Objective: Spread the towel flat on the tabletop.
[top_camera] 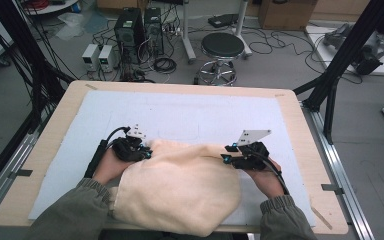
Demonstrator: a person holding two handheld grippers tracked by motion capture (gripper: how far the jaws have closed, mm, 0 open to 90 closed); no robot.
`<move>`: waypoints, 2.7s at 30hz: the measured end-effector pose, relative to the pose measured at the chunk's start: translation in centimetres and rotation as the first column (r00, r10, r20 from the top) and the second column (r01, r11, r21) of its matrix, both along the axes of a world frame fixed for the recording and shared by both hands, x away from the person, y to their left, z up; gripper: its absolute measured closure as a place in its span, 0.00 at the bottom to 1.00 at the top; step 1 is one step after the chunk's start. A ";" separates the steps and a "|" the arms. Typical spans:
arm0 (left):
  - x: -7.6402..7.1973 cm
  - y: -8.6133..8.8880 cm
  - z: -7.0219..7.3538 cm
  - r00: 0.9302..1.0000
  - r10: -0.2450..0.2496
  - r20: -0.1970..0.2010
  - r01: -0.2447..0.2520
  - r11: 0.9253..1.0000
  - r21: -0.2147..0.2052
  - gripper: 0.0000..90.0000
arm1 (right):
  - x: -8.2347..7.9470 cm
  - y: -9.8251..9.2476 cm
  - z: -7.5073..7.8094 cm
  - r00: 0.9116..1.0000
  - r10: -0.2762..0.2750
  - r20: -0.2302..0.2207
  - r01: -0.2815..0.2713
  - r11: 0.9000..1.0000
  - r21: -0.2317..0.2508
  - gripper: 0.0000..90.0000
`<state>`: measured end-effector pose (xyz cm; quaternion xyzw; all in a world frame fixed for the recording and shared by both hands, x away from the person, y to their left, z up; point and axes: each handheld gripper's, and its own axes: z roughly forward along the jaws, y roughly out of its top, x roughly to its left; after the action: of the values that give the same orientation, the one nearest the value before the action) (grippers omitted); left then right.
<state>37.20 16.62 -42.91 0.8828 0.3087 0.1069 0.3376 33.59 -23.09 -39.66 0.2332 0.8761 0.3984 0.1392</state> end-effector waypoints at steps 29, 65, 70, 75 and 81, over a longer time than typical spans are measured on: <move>-1.4 2.4 1.4 0.994 0.086 0.061 -0.080 0.993 -0.090 0.74 | -1.2 1.1 -3.7 0.980 0.095 -0.174 -0.106 0.993 -0.054 0.75; -0.9 1.6 -0.3 0.996 0.081 0.036 -0.080 0.996 -0.026 0.78 | 1.1 -0.4 -3.6 0.984 -0.020 -0.176 0.007 0.998 -0.069 0.86; -1.2 1.2 -0.2 0.997 0.062 0.051 -0.061 0.998 -0.008 0.93 | 1.1 -0.1 -3.5 0.984 0.004 -0.176 -0.017 0.997 -0.077 0.94; -1.4 1.5 0.2 0.996 0.071 0.055 -0.071 0.997 -0.005 0.96 | 1.0 0.0 -2.9 0.985 0.027 -0.169 -0.038 0.997 -0.060 0.94; -0.4 3.2 2.2 0.981 0.169 0.097 -0.159 0.982 -0.101 0.96 | 2.3 0.7 -0.8 0.987 0.066 -0.148 -0.074 0.996 -0.051 0.95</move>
<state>36.79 19.80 -40.72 0.8308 0.3671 0.1661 0.3840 35.84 -22.43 -40.43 0.2269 0.9025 0.3599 0.0669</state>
